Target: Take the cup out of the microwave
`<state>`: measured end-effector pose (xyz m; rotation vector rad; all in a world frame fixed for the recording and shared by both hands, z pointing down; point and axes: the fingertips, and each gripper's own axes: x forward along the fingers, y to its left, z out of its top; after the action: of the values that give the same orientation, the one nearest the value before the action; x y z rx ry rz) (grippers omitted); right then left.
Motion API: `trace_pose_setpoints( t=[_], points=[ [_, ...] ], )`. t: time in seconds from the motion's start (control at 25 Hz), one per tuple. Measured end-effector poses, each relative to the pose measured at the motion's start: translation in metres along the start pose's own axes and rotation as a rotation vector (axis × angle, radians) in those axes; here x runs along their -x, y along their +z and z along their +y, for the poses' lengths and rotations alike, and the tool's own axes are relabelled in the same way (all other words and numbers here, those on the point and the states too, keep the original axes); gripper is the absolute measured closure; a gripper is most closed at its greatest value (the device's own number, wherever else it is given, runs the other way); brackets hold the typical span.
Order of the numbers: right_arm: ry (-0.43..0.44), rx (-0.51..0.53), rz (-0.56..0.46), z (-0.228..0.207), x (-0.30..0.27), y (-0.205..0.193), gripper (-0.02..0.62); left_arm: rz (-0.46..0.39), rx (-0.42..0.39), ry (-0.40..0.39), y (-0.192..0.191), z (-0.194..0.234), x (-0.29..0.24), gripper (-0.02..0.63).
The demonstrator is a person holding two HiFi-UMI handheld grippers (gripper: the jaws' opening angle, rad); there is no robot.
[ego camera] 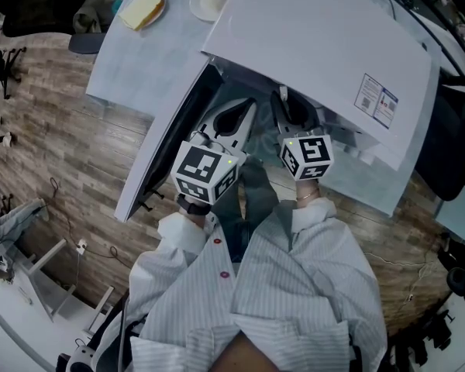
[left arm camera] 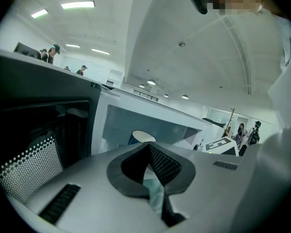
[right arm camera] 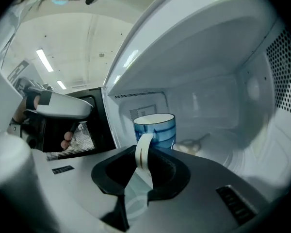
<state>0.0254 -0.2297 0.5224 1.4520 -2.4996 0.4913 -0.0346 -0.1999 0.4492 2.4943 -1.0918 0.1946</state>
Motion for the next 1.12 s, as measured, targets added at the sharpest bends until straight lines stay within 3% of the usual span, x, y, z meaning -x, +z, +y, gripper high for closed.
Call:
trace_pose_setpoints(
  t=[0.44, 1.12],
  points=[
    [-0.026, -0.015, -0.012, 0.002, 0.009, 0.004, 0.515, -0.012, -0.004, -0.005, 0.006, 0.0, 0.006, 0.597],
    [-0.057, -0.204, -0.068, 0.003, 0.041, 0.008, 0.517, -0.039, -0.027, -0.045, 0.019, -0.018, 0.014, 0.597]
  ],
)
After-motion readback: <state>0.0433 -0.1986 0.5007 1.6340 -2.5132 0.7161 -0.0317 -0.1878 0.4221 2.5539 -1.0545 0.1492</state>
